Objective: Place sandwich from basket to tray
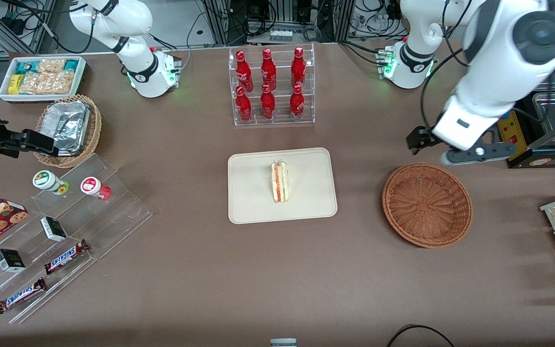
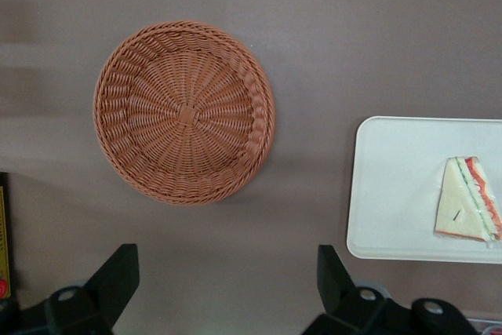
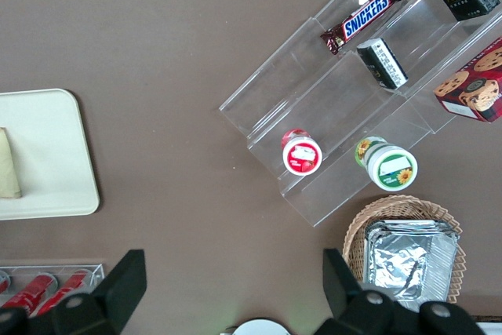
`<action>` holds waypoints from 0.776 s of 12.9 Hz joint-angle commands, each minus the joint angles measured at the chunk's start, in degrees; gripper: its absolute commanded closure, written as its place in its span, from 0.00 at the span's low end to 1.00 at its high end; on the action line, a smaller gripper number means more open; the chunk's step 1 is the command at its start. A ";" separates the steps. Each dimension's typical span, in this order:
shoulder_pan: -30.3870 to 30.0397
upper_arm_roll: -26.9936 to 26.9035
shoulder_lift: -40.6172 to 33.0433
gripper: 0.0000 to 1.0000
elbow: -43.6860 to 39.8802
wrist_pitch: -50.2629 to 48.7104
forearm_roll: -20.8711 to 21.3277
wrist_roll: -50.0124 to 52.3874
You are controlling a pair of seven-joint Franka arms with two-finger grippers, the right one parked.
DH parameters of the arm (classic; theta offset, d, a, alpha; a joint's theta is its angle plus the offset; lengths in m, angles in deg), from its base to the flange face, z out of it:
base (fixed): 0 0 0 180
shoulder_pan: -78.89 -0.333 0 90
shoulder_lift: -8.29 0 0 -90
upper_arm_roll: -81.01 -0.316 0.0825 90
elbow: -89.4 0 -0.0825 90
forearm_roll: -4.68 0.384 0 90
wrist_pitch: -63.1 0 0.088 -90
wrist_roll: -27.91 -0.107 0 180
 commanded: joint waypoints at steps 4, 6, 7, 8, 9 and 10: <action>-7.74 0.13 -5.94 0.00 2.01 -3.56 -1.13 -12.10; -9.41 0.04 -5.42 0.00 1.14 -3.65 -0.78 -12.45; -10.64 0.13 -4.28 0.00 -0.17 -3.65 -0.86 -12.72; -10.82 0.13 -2.88 0.00 -2.10 -3.65 -0.86 -13.50; -11.00 0.13 -1.21 0.00 -4.12 -3.65 -0.86 -14.12; -12.22 0.39 -0.24 0.00 -5.36 -3.65 -0.95 -13.95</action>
